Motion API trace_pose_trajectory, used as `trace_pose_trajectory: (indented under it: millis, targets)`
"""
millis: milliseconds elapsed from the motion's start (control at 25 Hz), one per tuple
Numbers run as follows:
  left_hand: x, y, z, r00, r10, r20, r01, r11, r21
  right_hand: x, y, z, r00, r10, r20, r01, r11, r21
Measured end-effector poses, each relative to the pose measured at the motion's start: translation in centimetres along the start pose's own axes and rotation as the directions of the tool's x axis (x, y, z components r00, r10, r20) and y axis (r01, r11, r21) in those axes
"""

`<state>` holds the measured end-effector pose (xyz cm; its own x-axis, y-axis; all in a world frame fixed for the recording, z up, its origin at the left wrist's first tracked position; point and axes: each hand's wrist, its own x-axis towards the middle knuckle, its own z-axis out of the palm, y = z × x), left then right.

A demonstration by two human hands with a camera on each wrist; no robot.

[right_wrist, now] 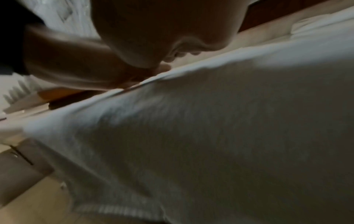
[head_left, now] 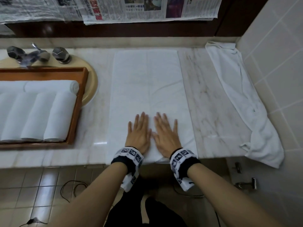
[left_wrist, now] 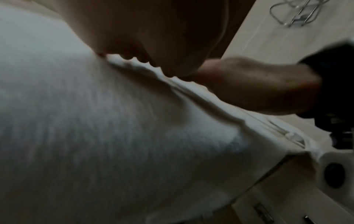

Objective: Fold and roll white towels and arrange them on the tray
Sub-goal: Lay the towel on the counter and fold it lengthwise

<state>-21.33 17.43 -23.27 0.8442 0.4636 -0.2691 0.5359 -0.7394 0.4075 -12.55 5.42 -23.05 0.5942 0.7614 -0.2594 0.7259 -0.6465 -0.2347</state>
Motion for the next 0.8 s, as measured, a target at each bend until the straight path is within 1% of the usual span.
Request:
trace_pose_trajectory:
  millis: [40, 80, 200, 280, 320, 400, 440, 480, 520, 560, 600, 640, 680, 720, 800]
  targets:
    - [-0.4, 0.6, 1.0, 0.999, 0.039, 0.009, -0.039, 0.999, 0.031, -0.3, -0.8, 0.8, 0.998, -0.058, 0.001, 0.058, 0.998, -0.034]
    - [-0.7, 0.3, 1.5, 0.999, 0.041, -0.006, -0.040, 0.995, 0.092, -0.5, -0.6, 1.2, 0.998, -0.060, -0.006, 0.060, 0.996, -0.061]
    - [-1.3, -3.1, 0.8, 0.996, -0.004, -0.084, 0.020, 0.982, 0.187, -0.9, 3.3, 1.4, 0.997, 0.050, -0.065, -0.054, 0.997, -0.061]
    - [-2.2, -5.6, 0.1, 0.994, -0.050, -0.098, 0.067, 0.982, 0.178, -1.8, 5.9, 1.3, 0.981, 0.184, -0.069, -0.188, 0.981, -0.055]
    - [-2.5, -6.5, -0.3, 0.990, -0.101, -0.098, 0.115, 0.980, 0.161, -2.1, 6.8, 1.1, 0.958, 0.280, -0.065, -0.283, 0.958, -0.039]
    - [-2.3, -7.0, -1.1, 0.964, -0.247, -0.099, 0.257, 0.960, 0.106, -1.6, 6.7, 0.4, 0.873, 0.485, -0.049, -0.483, 0.874, 0.050]
    - [-1.7, -6.5, -1.5, 0.951, -0.297, -0.090, 0.304, 0.950, 0.078, -1.0, 5.9, -0.2, 0.839, 0.543, -0.037, -0.538, 0.838, 0.096]
    - [-0.7, -5.7, -2.0, 0.955, -0.287, -0.075, 0.291, 0.955, 0.059, 0.1, 4.8, -0.7, 0.851, 0.524, -0.037, -0.518, 0.848, 0.112]
    - [0.6, -4.7, -2.5, 0.977, -0.210, -0.042, 0.212, 0.976, 0.048, 1.2, 3.5, -1.1, 0.903, 0.428, -0.036, -0.423, 0.901, 0.096]
    - [1.9, -3.6, -2.9, 0.994, -0.105, 0.007, 0.105, 0.994, 0.030, 2.3, 2.4, -1.4, 0.957, 0.291, -0.011, -0.289, 0.954, 0.076]
    - [3.1, -2.7, -3.6, 0.998, -0.019, 0.057, 0.019, 1.000, 0.005, 3.4, 1.5, -1.8, 0.986, 0.166, 0.033, -0.168, 0.983, 0.073]
    - [3.9, -2.4, -4.2, 0.994, 0.017, 0.107, -0.017, 1.000, -0.001, 3.9, 1.0, -2.1, 0.992, 0.100, 0.082, -0.106, 0.992, 0.075]
    - [4.3, -2.4, -4.8, 0.991, 0.019, 0.133, -0.021, 1.000, 0.013, 4.3, 0.8, -2.4, 0.990, 0.092, 0.104, -0.100, 0.992, 0.071]
    - [4.4, -2.7, -5.2, 0.989, 0.016, 0.145, -0.022, 0.999, 0.040, 4.2, 0.8, -2.6, 0.988, 0.112, 0.108, -0.120, 0.991, 0.066]
    - [3.6, -3.3, -5.8, 0.986, 0.034, 0.165, -0.050, 0.994, 0.097, 3.2, 0.5, -2.7, 0.986, 0.143, 0.090, -0.147, 0.988, 0.042]
